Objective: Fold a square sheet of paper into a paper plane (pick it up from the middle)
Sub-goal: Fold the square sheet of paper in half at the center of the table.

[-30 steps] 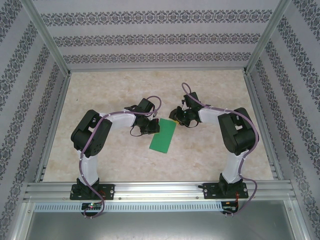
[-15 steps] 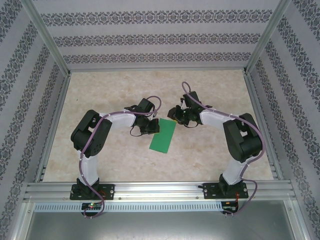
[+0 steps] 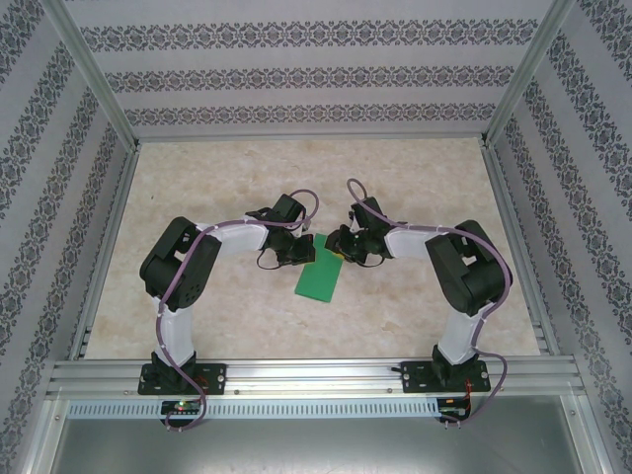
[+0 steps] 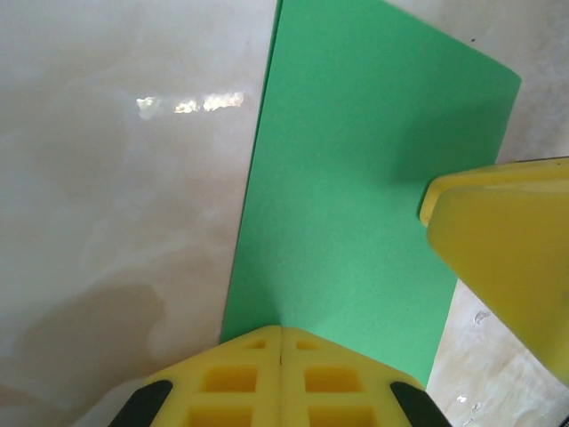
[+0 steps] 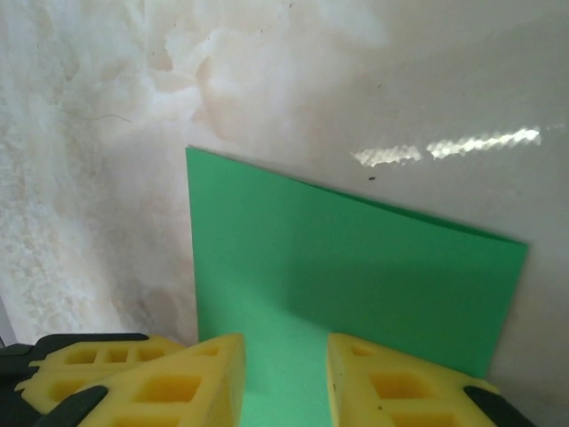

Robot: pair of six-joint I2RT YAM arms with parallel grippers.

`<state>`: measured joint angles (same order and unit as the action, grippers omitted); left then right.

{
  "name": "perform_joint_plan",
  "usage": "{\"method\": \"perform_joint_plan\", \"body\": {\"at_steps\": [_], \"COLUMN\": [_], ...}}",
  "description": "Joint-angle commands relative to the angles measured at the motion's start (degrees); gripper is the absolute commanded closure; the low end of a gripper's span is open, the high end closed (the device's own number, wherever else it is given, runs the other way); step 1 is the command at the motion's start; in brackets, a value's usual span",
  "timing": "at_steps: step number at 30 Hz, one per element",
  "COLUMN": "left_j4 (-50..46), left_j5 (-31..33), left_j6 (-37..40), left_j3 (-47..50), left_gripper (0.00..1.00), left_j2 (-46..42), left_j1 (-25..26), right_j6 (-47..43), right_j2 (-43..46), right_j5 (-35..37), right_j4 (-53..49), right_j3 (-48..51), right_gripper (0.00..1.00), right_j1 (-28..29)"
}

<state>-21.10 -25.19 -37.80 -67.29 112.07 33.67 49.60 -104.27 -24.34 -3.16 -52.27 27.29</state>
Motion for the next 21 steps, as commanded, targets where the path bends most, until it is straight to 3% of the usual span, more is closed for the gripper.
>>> {"method": "perform_joint_plan", "body": {"at_steps": [1, 5, 11, 21], "left_j4": [-3.0, -2.9, -2.9, -3.3], "left_j5": [2.5, 2.3, 2.6, 2.8], "left_j6": [-0.1, -0.2, -0.4, -0.3], "left_j3": [1.6, 1.6, 2.1, 2.6], "left_gripper": [0.94, 0.94, 0.94, 0.94], "left_j2": [0.3, 0.3, -0.4, -0.8], "left_j1": [0.7, 0.7, 0.7, 0.7], "right_j6": [-0.2, 1.9, 5.8, 3.7], "right_j2": [5.5, 7.6, 3.6, 12.5], "right_j5": [1.1, 0.6, 0.1, 2.9], "right_j4": [-0.5, 2.5, 8.2, 2.7], "right_j3": [1.4, 4.5, 9.5, 10.1], "right_gripper": [0.7, 0.69, 0.7, 0.69], "right_j1": [0.5, 1.8, 4.0, 5.9]}}
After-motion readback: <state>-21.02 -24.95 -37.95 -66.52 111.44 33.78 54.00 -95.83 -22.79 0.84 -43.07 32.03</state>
